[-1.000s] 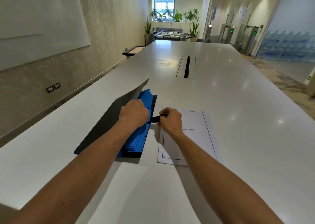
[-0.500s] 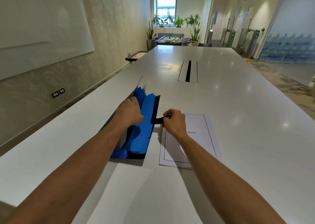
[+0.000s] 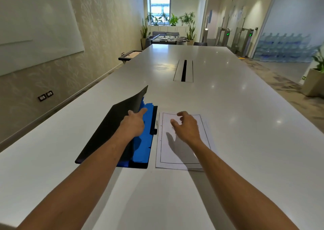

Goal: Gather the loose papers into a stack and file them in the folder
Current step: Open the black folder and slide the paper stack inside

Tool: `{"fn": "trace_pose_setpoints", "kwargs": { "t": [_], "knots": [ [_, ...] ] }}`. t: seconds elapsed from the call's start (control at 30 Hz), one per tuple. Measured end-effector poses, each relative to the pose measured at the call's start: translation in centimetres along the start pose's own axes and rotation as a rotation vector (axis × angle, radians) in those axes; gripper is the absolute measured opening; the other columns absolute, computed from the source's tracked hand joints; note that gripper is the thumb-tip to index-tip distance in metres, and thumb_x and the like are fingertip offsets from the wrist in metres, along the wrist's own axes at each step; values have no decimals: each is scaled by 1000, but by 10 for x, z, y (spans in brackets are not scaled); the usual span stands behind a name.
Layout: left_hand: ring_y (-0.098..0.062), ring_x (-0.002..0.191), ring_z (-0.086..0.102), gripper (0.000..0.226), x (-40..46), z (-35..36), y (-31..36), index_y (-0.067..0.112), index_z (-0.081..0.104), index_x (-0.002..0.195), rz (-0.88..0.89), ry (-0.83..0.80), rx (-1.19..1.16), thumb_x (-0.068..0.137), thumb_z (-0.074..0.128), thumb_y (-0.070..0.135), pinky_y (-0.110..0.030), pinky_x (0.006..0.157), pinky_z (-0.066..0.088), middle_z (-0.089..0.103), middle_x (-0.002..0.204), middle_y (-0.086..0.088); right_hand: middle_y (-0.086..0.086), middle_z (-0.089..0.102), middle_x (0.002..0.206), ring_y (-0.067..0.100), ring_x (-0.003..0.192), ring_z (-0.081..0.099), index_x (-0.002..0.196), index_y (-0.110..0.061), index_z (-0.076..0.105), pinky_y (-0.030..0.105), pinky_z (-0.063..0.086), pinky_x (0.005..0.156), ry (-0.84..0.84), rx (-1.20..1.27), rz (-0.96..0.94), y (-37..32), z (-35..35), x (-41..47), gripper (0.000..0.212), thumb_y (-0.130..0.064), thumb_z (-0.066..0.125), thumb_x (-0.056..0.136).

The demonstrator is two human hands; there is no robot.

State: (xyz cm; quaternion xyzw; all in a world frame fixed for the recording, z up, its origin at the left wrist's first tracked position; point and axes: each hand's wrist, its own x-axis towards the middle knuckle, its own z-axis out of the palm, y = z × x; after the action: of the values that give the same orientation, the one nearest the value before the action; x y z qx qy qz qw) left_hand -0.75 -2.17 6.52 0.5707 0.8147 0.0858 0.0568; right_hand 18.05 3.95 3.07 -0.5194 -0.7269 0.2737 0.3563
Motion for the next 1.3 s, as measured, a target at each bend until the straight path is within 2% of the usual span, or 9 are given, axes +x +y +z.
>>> {"fn": "trace_pose_setpoints", "kwargs": {
  "t": [0.1,0.2,0.3,0.43,0.57,0.8,0.97,1.1,1.3],
  "knots": [
    [-14,67,53,25,3,16,4,12,51,119,-12,18,68,95,46,16,-25,54,41,56,94,-9,12,60,124,29,112,57,123,-15,55,34,44,84,85,-136,137,24,-27,1,43,-35,61,86],
    [-11,58,51,16,6,30,9,8,56,99,-50,1,99,94,46,19,-22,46,34,52,75,-3,15,59,122,34,113,54,123,-11,53,40,45,86,81,-306,264,45,-49,-2,48,-35,59,82],
    [-12,63,53,24,13,35,12,6,55,98,-54,-90,60,93,46,29,-23,48,34,54,78,-4,16,59,120,36,112,52,121,-9,51,41,45,85,9,-394,372,59,-59,-7,51,-38,60,80],
    [-19,81,56,65,22,39,13,6,53,111,-21,-186,126,86,45,66,-31,69,47,60,100,-10,15,59,116,37,110,52,114,-9,51,37,40,77,-44,-442,411,64,-60,-7,51,-45,61,79],
    [-13,66,52,69,22,43,14,12,47,95,16,-181,212,71,56,76,-25,53,40,51,76,-2,11,61,105,35,101,57,95,-11,52,33,39,72,-78,-404,422,59,-61,-2,40,-45,63,78],
    [-12,60,51,65,23,49,18,16,46,88,36,-155,213,65,65,73,-24,46,34,50,72,0,4,56,69,20,62,53,65,-12,49,28,40,55,-56,-196,474,61,-72,6,30,-33,65,79],
    [-11,60,52,63,26,51,19,17,46,87,44,-166,234,65,66,73,-24,48,39,50,72,0,8,60,76,27,73,60,71,-8,53,32,46,64,-50,-7,540,69,-82,10,30,-35,66,80],
    [-12,61,51,64,27,51,19,16,45,90,40,-160,246,66,66,72,-25,51,41,49,73,0,8,54,67,24,62,53,68,-9,51,30,42,58,-64,123,585,72,-86,12,31,-32,67,80],
    [-13,63,51,65,30,51,19,15,44,94,28,-173,249,67,66,70,-27,57,44,48,75,-1,12,64,98,28,83,60,103,-4,56,30,44,64,-124,-133,502,58,-74,12,35,-31,62,81]
  ]
}}
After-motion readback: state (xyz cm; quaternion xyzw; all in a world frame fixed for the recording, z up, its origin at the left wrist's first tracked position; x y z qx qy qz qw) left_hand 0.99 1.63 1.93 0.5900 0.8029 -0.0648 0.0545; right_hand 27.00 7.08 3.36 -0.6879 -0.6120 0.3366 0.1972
